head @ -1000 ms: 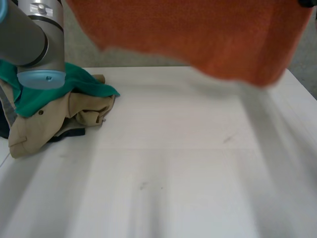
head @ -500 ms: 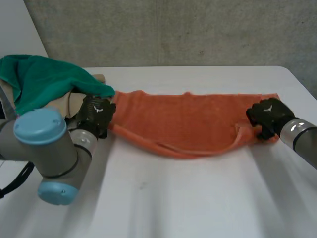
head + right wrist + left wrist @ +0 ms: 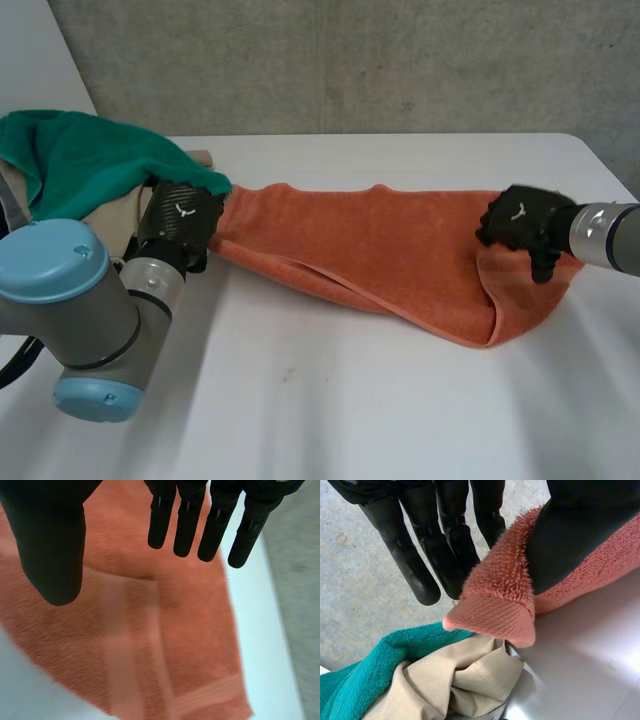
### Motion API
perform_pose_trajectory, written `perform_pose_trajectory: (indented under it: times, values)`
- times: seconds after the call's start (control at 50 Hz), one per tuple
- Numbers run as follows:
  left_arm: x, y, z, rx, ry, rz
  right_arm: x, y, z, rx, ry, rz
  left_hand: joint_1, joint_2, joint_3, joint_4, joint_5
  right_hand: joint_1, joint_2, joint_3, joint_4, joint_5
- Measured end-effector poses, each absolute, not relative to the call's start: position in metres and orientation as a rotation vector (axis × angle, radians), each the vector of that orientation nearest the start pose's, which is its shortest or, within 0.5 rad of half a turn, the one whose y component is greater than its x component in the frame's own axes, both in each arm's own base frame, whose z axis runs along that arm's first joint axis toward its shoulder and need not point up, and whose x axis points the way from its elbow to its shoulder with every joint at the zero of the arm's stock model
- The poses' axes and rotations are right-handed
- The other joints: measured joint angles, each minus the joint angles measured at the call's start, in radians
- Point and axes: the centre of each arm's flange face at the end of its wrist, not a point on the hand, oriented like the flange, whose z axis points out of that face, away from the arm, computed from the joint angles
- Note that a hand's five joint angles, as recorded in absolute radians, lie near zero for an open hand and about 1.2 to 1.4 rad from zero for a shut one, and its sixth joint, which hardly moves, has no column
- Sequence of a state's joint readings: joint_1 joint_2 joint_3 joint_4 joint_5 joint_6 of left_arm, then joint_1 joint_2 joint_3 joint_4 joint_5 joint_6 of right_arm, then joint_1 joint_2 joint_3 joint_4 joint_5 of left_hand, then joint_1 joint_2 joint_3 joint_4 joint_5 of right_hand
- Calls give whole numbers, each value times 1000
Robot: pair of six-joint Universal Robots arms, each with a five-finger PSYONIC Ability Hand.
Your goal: Fold the laundry.
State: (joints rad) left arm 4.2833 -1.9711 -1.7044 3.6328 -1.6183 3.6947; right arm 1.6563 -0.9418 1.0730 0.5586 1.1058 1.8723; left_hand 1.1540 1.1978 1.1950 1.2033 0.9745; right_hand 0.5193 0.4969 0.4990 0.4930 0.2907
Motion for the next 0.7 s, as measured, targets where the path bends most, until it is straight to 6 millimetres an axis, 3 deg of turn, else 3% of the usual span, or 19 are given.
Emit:
perform_pose_trajectory:
  times: [0.14,0.48,0.5,0.56,0.6,0.7]
  values:
    - [-268,-281,179,983,1952,-2090,203,-353,184,-2108,2013,-1378,0,0,0,0,0,0,0,-7,-7,-5]
    - [-263,-286,180,947,1972,-2095,207,-386,135,-2098,1959,-1568,0,0,0,0,0,-50,-36,-37,-43,-29]
    - [-263,-286,180,946,1972,-2095,207,-387,134,-2097,1961,-1570,0,0,0,0,0,-34,-16,-17,-22,-3]
    - [-263,-286,180,943,1975,-2098,207,-393,133,-2086,1969,-1602,0,0,0,0,0,454,503,485,486,496]
    - [-263,-286,180,942,1976,-2099,206,-396,137,-2063,1979,-1636,0,0,0,0,0,608,648,634,639,668]
    - [-261,-284,182,938,1980,-2094,201,-403,153,-1937,2034,-1734,0,0,0,0,0,615,678,686,699,704]
